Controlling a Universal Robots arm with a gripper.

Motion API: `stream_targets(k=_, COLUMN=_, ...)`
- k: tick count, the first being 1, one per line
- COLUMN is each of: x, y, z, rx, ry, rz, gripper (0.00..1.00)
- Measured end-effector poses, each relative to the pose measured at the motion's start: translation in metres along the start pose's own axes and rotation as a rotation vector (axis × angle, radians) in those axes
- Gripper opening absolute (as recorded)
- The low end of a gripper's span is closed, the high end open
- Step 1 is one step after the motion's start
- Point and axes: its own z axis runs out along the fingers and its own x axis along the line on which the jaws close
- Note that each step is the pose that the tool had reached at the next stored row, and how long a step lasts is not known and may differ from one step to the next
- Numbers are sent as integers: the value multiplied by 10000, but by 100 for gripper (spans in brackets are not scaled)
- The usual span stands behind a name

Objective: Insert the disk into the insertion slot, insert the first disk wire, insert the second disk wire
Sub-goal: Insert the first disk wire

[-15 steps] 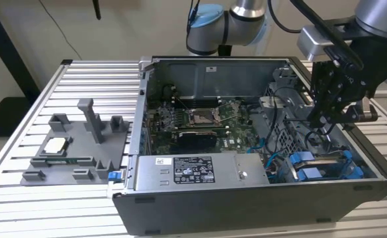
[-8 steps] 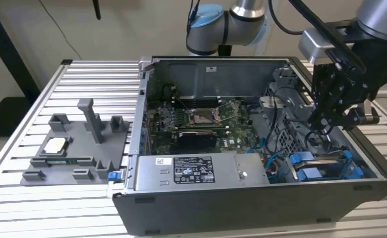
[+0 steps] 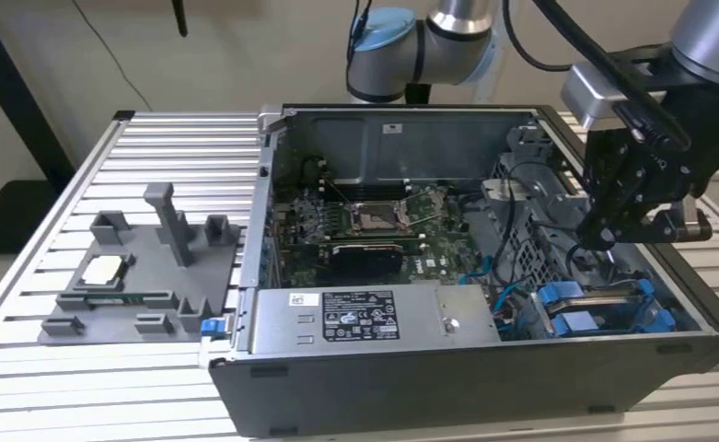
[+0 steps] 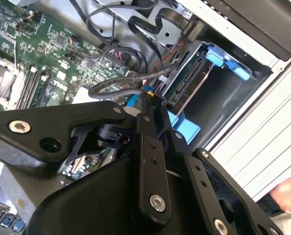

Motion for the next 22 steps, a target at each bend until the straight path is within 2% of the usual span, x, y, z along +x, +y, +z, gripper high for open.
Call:
stream_targets(k=9, x=23, y=-23, z=60, rx=-29, ry=42, rz=1, gripper=19)
stream_targets(k=18, x=38, y=-101, z=86, rx=-212, ry=75, rz=22, gripper=19)
stream_targets(k=22, x=41, y=-131, z=95, rx=-239, ry=102, rz=24, gripper=19)
